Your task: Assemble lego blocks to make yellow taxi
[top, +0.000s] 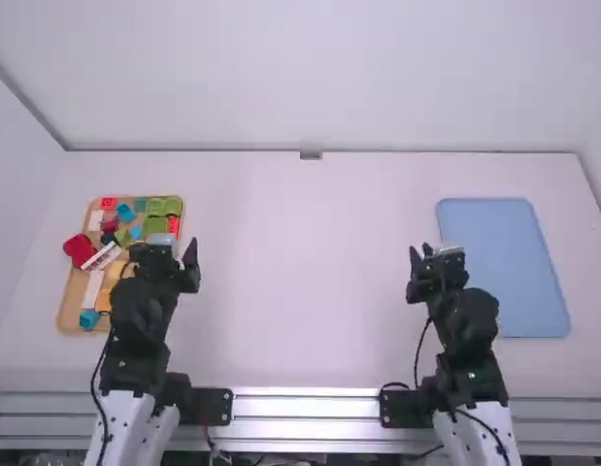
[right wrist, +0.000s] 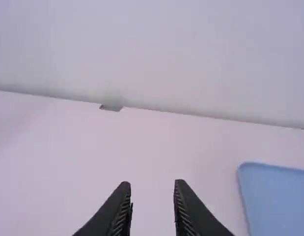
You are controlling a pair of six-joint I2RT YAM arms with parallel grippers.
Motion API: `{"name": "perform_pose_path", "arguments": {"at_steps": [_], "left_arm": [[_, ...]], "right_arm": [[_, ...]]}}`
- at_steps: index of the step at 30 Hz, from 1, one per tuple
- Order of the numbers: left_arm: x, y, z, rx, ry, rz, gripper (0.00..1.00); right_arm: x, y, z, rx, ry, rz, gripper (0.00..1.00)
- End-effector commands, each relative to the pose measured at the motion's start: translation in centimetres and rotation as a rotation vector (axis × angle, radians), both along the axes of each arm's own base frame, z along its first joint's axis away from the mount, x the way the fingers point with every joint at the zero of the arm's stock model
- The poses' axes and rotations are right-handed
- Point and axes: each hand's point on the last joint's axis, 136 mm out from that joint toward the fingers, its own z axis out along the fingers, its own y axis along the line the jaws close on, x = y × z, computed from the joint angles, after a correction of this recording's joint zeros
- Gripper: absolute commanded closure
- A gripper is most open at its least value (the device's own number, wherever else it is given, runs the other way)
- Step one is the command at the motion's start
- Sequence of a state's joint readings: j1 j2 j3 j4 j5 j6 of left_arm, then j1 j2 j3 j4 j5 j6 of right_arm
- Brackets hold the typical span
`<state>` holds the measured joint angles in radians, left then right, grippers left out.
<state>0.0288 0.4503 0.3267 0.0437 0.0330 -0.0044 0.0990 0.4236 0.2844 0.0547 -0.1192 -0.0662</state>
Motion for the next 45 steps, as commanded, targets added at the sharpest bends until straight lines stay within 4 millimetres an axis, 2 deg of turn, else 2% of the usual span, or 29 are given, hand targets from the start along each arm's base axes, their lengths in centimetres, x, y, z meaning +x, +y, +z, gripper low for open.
{"name": "perform_pose_path", "arguments": {"at_steps": [1, 9, 13, 14, 17, 20, 23, 25, 29, 31, 33, 36, 40, 44, 45], "left_arm": [[0.6, 0.0, 1.8, -0.009, -0.021, -0.006, 0.43], [2.9, 0.2, 2.8, -0.034, 0.020, -0.002, 0.28], [3.8, 2.2, 2.6, -0.167, 0.052, 0.138, 0.21], [3.9, 3.4, 2.3, -0.197, 0.068, 0.213, 0.19], [3.9, 4.4, 1.7, -0.210, 0.101, 0.281, 0.16], [3.8, 5.4, 1.3, -0.203, 0.137, 0.346, 0.11], [3.6, 6.2, 1.5, -0.170, 0.149, 0.384, 0.08], [2.9, 7.7, 1.8, -0.142, 0.160, 0.466, 0.06], [1.4, 9.7, 2.0, -0.221, 0.214, 0.587, 0.03], [1.1, 9.9, 2.1, -0.235, 0.236, 0.598, 0.02], [0.3, 10.7, 2.2, -0.258, 0.306, 0.619, 0.01], [0.0, 11.6, 2.2, -0.285, 0.360, 0.640, 0.01], [-0.5, 14.0, 1.3, -0.344, 0.452, 0.702, 0.01], [-1.0, 16.0, -0.6, -0.431, 0.532, 0.742, 0.01], [-1.1, 16.1, -0.8, -0.439, 0.539, 0.745, 0.01]], "right_arm": [[0.4, 1.0, 2.5, -0.006, -0.032, 0.049, 0.74], [2.5, 3.6, 5.6, -0.018, 0.009, 0.151, 0.64], [3.6, 5.2, 6.4, -0.053, 0.040, 0.220, 0.59], [3.9, 6.1, 6.5, -0.078, 0.049, 0.259, 0.58], [4.3, 7.4, 6.5, -0.117, 0.061, 0.314, 0.55], [5.0, 9.7, 6.6, -0.165, 0.079, 0.405, 0.50], [5.4, 11.1, 6.8, -0.174, 0.085, 0.454, 0.47], [5.8, 12.8, 7.0, -0.184, 0.091, 0.506, 0.44], [6.5, 15.9, 7.3, -0.210, 0.091, 0.603, 0.39], [6.7, 16.6, 7.3, -0.217, 0.091, 0.624, 0.38], [7.2, 18.3, 7.3, -0.252, 0.079, 0.689, 0.34], [7.5, 19.9, 7.2, -0.258, 0.081, 0.741, 0.31], [7.9, 22.7, 6.9, -0.284, 0.069, 0.840, 0.26], [6.9, 25.8, 6.8, -0.262, 0.052, 1.002, 0.22], [6.9, 26.0, 6.8, -0.262, 0.049, 1.012, 0.21]]}}
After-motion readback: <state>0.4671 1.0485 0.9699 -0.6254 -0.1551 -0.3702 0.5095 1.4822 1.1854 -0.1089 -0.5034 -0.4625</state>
